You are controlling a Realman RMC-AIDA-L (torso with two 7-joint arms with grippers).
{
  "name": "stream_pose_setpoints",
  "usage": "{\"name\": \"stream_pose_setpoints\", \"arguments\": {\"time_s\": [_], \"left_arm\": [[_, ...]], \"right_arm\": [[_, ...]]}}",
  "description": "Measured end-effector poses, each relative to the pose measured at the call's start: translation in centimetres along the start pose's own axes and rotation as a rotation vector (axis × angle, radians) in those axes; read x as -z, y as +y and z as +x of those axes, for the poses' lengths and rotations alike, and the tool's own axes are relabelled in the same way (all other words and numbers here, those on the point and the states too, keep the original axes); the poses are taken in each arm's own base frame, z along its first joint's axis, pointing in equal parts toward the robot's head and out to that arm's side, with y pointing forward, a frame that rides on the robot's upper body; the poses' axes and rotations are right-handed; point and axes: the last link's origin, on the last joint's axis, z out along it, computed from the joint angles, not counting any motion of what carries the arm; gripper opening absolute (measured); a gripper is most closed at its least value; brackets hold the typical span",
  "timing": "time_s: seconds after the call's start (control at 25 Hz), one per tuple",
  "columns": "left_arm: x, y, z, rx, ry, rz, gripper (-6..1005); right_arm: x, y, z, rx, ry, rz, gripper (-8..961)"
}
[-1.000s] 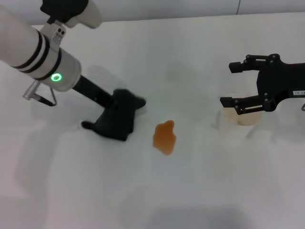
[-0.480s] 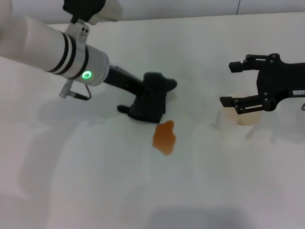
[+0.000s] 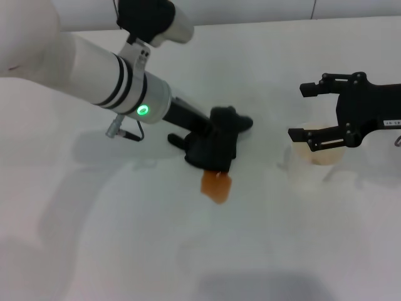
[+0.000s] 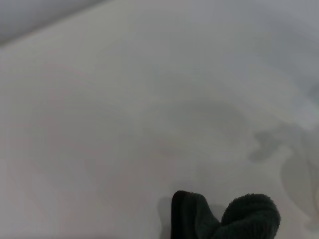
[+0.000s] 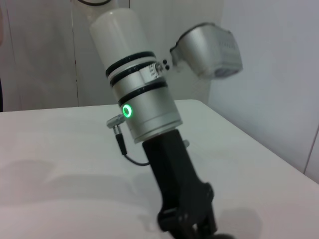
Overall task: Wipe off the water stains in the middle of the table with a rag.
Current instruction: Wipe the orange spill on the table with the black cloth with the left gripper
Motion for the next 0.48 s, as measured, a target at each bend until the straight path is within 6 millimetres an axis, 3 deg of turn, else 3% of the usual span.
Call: {"name": "stream_pose_setpoints", "arguments": {"time_s": [0.48], "left_arm": [[0.3, 1.8, -1.3, -0.052, -0.139, -0.118, 120]], "right_arm": [[0.0, 0.0, 0.1, -0.001, 0.001, 0.0, 859]]}}
